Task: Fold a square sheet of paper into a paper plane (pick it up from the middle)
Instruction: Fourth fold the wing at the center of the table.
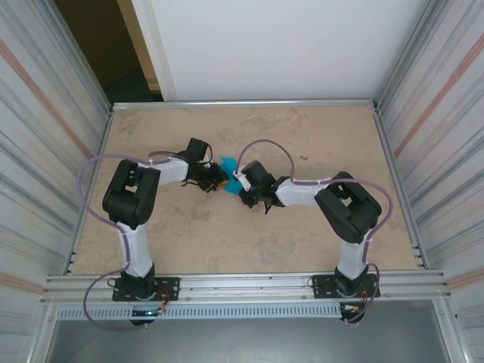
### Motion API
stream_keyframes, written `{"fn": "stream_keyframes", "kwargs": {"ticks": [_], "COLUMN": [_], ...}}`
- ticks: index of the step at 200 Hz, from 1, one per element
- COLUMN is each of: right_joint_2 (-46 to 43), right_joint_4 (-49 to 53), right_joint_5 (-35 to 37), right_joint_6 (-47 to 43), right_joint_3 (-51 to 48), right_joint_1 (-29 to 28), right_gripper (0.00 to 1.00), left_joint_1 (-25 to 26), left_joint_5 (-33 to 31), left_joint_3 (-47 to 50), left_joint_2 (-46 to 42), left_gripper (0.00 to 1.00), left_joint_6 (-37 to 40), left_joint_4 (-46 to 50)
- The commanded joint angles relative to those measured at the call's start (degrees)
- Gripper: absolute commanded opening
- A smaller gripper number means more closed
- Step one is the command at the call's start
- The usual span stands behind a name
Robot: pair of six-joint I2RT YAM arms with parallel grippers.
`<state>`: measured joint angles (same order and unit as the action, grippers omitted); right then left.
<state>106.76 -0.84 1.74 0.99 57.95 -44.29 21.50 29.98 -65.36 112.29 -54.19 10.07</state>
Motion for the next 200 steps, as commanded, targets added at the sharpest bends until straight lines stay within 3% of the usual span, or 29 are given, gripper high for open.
{"fn": "stream_keyframes", "kwargs": {"ticks": [1,45,107,149,200], "right_joint_2": [-2.24,-3.15,-3.63,-3.07,-1.71], "right_joint_4": [0.58,1.17,6.94,11.22,15.86], "right_joint_5": [1.11,-1.12,-8.48,-12.13,-14.31], "right_joint_6": [0.22,0.1,2.46,4.25,5.9], "right_joint_3": [-0.39,0.11,2.34,3.76,6.18], "right_joint_1": [-0.2,0.3,2.36,2.4,1.46], "right_gripper": [0.16,0.09,0.07,0.07,0.07], "left_joint_1": [-0.23,-0.23,-0.24,-0.84,-1.24], "left_joint_5": [-1.03,-0.73,-2.02,-7.02,-6.27], "left_joint_3": [-0.4,-0.91,1.04,7.51,14.88], "left_joint_2": [0.03,-0.32,-5.26,-12.09,-16.2], "left_gripper": [0.17,0.17,0.19,0.22,0.21], "left_joint_6": [0.85,1.7,2.69,2.09,0.89], "left_joint_4": [2.43,3.03,1.41,0.47,-3.39]}}
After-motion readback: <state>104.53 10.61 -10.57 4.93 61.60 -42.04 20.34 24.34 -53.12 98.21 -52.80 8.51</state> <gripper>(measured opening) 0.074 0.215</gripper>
